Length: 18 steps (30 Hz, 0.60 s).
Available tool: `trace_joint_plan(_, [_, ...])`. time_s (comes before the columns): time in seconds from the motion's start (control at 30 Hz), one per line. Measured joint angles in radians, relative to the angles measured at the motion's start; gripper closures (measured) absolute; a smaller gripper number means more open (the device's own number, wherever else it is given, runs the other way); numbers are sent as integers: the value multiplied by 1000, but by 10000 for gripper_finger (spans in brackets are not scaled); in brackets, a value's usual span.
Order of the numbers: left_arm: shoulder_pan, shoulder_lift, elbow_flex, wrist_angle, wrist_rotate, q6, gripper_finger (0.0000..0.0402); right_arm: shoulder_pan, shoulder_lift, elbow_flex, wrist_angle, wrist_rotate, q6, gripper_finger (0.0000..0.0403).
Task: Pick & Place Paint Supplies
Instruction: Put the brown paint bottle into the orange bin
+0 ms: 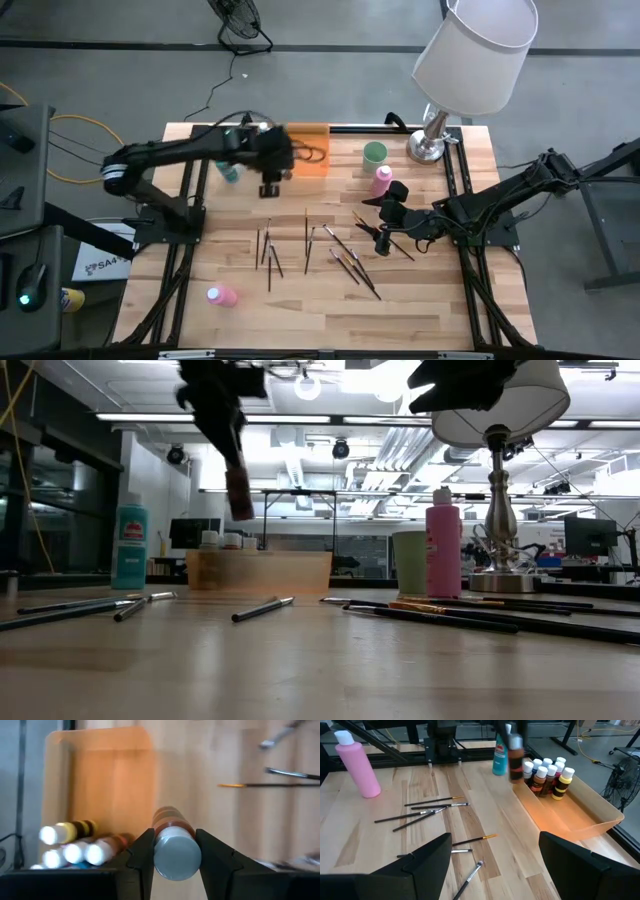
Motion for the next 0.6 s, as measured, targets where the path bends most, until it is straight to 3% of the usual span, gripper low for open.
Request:
trace_joint_plan(0.3, [171,251,160,28,-11,-37,287,0,0,0,0,0,-3,110])
trace_joint_plan(0.43, [239,315,187,46,-49,-96,287,0,0,0,0,0,-3,110])
trace_joint_plan(0.6, [323,356,189,93,-5,-141,287,0,0,0,0,0,0,110])
